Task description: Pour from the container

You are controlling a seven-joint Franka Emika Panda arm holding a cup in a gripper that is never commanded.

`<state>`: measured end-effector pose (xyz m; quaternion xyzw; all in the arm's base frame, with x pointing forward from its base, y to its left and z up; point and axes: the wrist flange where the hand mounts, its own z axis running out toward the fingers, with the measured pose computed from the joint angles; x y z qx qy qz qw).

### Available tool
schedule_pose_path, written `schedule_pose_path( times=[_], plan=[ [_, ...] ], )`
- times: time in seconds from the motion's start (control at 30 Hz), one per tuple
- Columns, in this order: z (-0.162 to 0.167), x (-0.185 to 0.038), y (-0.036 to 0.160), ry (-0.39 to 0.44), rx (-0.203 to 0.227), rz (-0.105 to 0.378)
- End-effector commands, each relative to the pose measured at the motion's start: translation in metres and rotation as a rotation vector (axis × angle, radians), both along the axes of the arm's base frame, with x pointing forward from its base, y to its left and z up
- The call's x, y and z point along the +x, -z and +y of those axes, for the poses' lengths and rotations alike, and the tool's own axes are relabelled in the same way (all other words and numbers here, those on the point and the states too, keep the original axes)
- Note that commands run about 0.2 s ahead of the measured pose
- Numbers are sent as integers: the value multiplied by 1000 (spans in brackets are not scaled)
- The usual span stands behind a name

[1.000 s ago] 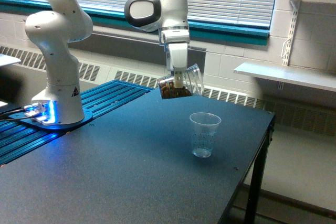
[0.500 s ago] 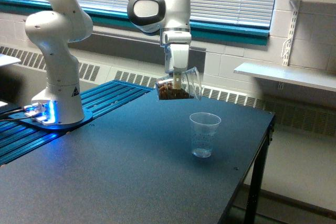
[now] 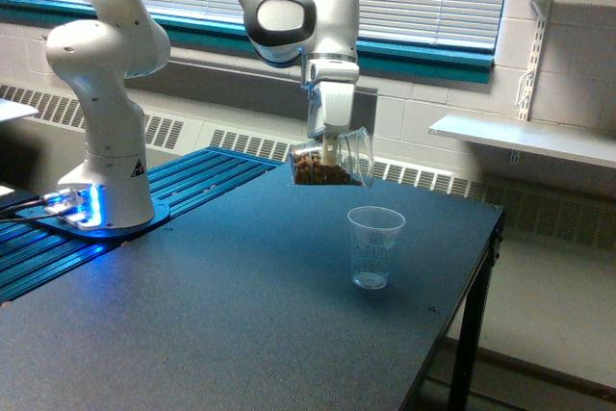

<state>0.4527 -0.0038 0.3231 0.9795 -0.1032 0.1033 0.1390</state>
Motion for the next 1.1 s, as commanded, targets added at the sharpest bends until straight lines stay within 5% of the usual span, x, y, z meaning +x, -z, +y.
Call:
schedule_pose_path(
  times=[0.03,1.1],
  plan=[
    [4,7,-4,30,-27,-7],
    [13,17,-4,-20,-138,60]
  ],
)
